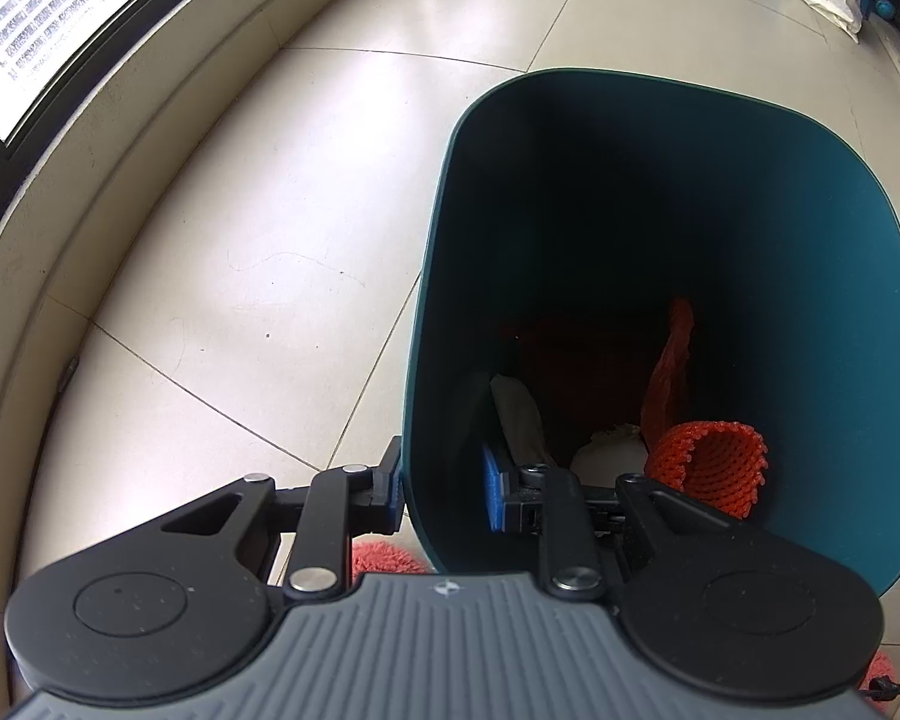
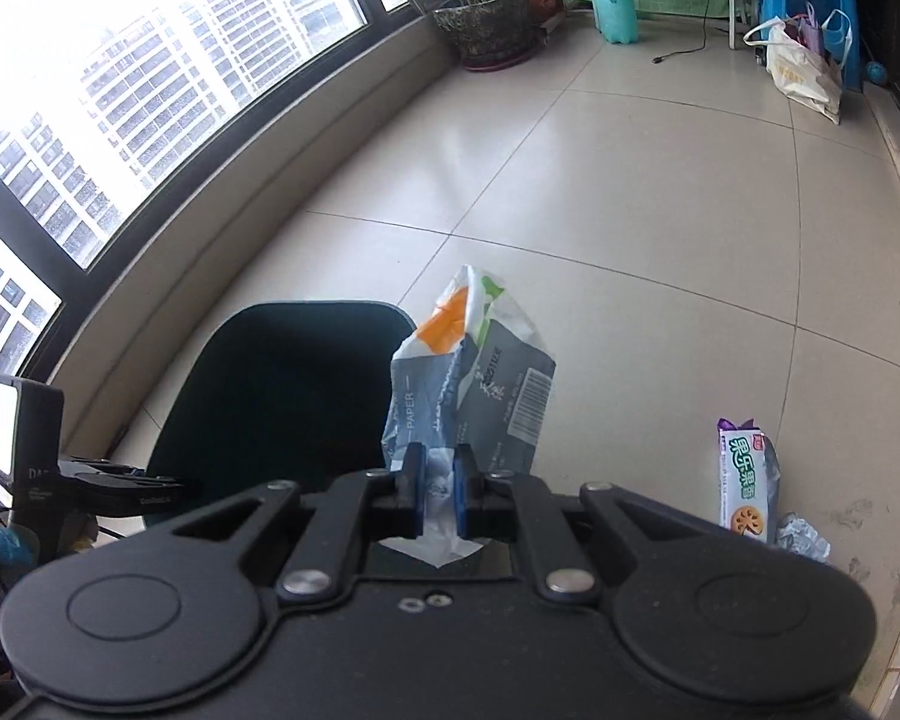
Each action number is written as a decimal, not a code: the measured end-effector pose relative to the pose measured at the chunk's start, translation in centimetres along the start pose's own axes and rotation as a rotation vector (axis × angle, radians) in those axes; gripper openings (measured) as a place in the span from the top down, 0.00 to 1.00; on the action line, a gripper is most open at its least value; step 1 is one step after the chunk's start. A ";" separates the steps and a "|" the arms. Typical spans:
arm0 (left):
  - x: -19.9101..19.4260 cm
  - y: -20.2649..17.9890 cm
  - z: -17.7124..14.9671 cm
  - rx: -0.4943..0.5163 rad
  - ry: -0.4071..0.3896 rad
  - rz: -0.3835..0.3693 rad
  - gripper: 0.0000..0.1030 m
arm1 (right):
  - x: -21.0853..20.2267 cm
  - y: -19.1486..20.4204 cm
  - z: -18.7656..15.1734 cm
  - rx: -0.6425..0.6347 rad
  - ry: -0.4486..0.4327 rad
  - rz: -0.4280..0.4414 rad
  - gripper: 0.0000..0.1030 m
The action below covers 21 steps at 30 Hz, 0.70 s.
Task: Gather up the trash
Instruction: 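Carry the snack wrapper into the green bin and open the right gripper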
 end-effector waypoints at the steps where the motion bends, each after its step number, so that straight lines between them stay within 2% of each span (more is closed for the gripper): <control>1: 0.0 0.0 0.0 0.000 -0.001 -0.001 0.77 | -0.2 0.7 0.3 -0.010 -0.006 0.015 0.93; 6: -0.2 0.0 -0.1 0.003 -0.006 -0.007 0.77 | 0.8 4.7 1.1 -0.083 -0.021 0.050 0.93; 13: -0.3 0.3 -0.3 0.001 -0.011 -0.019 0.77 | 4.6 9.5 0.5 -0.163 0.026 0.053 0.93; 21: -0.4 0.5 -0.2 0.002 -0.016 -0.029 0.77 | 8.7 11.6 -1.1 -0.259 0.097 0.015 0.93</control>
Point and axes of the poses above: each gripper's, at about its wrist camera, not at the fingertips, and x roughly the way its jaws point, y to its left, z to its top, the point moved 4 cm from there along x, roughly the way its jaws point, and after that the axes turned 15 degrees about -z, right-handed, at the moved point
